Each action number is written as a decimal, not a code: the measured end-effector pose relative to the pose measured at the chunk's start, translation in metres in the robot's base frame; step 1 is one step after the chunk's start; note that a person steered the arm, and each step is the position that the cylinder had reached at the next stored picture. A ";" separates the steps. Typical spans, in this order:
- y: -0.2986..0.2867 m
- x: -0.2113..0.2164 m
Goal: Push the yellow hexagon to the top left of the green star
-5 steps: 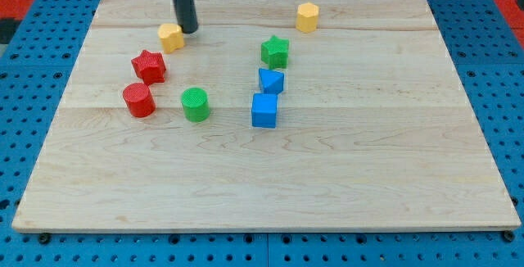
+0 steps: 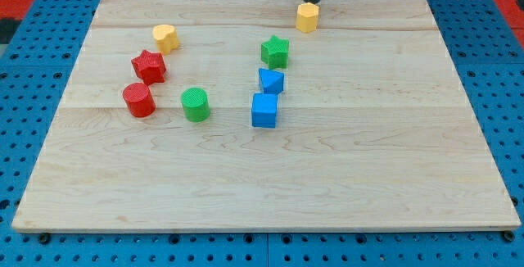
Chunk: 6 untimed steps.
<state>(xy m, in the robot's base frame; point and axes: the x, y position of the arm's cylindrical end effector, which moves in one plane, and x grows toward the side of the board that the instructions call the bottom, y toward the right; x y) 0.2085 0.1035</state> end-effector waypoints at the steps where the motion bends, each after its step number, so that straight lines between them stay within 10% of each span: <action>1: 0.003 0.020; 3: -0.093 0.034; 6: -0.018 0.025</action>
